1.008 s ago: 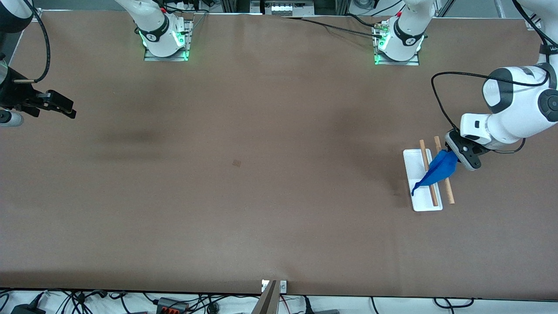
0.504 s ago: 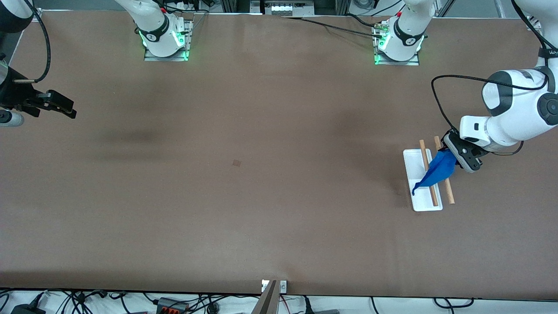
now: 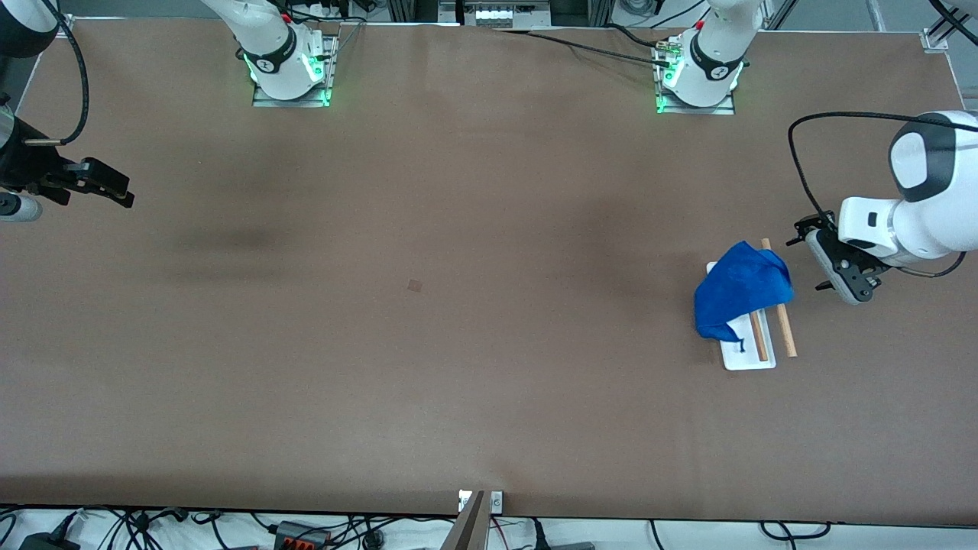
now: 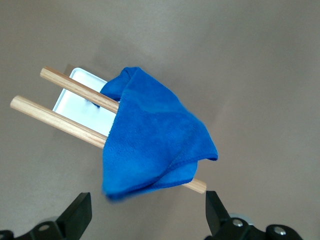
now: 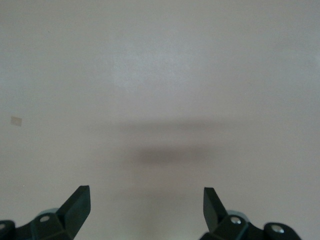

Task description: Pass towel and hang on rack

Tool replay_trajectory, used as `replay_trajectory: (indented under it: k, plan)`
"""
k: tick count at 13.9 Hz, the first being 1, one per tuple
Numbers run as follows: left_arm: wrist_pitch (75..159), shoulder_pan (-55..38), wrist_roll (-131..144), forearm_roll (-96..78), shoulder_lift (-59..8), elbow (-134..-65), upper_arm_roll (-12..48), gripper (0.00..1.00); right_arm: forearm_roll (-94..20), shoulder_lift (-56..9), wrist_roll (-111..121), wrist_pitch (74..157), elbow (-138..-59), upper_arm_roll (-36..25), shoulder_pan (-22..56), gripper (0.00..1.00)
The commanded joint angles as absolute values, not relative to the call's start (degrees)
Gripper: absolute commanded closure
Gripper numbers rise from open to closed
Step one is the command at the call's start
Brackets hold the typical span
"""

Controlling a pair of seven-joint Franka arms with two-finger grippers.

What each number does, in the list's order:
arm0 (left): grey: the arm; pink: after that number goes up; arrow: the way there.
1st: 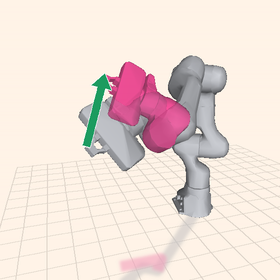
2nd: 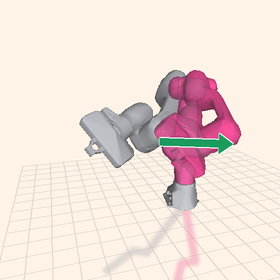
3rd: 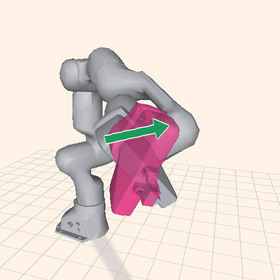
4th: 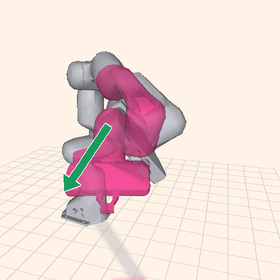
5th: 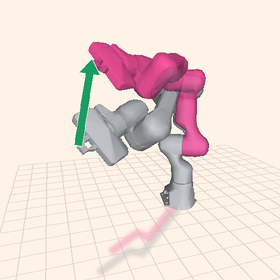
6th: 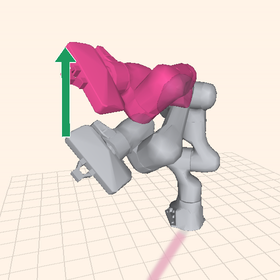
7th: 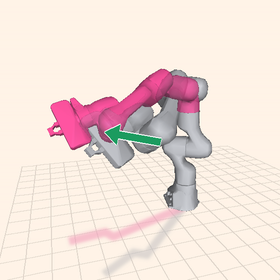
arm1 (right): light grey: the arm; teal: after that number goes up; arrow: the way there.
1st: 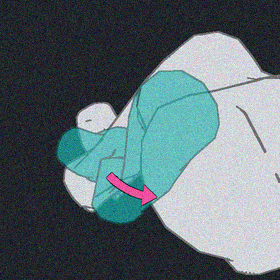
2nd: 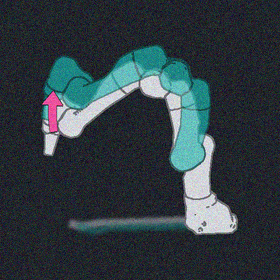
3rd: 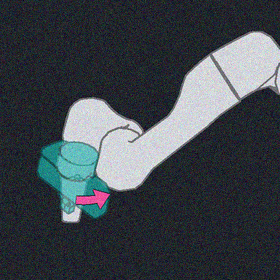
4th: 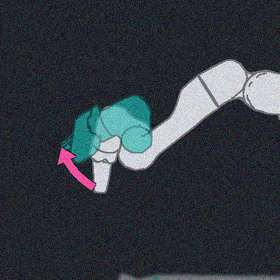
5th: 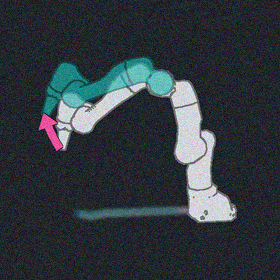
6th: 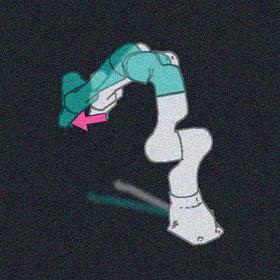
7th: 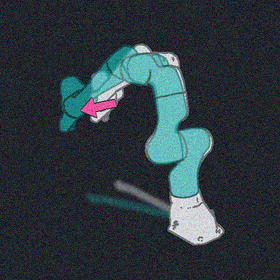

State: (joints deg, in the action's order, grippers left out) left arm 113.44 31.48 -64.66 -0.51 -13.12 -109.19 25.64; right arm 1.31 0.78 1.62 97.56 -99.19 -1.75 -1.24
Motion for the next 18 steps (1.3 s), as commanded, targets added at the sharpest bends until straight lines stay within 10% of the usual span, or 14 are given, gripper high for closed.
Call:
replay_trajectory:
  k: [1,18]
  plan:
    - [111.3,32.5,-66.4,-1.7,-13.1,-107.6,26.0,0.0,1.6,1.5,2.1,97.0,-99.2,-1.5,-1.4,0.0]
    - [94.6,29.7,-41.2,2.4,-12.3,-91.2,26.3,0.0,1.3,1.7,1.9,95.6,-97.7,-1.5,-1.4,0.0]
